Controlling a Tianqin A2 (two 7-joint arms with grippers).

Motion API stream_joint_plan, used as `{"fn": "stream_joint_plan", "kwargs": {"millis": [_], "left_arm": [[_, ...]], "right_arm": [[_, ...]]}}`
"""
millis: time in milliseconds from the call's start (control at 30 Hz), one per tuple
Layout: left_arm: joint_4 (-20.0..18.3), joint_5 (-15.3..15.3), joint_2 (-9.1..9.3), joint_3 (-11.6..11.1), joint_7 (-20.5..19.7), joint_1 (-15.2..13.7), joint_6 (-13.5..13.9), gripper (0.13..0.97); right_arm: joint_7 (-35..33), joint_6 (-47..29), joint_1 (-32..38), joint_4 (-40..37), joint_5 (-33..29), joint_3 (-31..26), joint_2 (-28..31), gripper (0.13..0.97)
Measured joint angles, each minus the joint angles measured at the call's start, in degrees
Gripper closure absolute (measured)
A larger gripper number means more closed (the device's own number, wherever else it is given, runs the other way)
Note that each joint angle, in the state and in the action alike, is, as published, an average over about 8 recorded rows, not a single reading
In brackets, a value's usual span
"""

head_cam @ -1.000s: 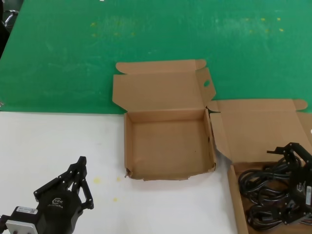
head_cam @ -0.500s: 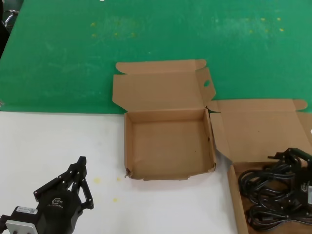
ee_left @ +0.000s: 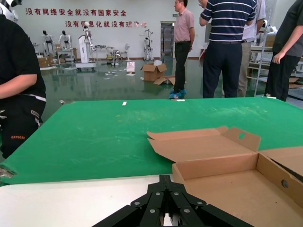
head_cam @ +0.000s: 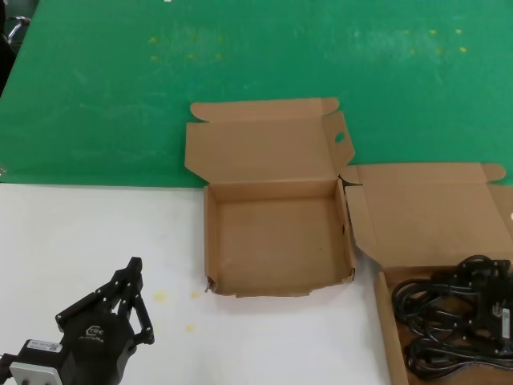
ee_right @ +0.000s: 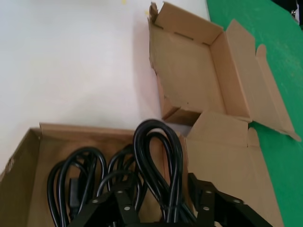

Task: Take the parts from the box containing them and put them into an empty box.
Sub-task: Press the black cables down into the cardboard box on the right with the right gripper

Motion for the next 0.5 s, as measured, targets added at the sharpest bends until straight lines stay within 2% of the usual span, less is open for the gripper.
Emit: {"fn": "stream_joint_plan", "kwargs": {"millis": [200, 500], "left_arm": [[0.00, 0.00, 0.00, 0.00, 0.00, 0.00, 0.00, 0.963], [0.00, 0.00, 0.00, 0.00, 0.00, 0.00, 0.00, 0.964]], "right_arm": [[-0.72, -0.31, 0.47, -0.77, -1.14, 0.23, -0.07, 0.730], [-1.54, -0.27, 0.57, -1.44, -1.87, 0.78, -0.31, 0.865]]}}
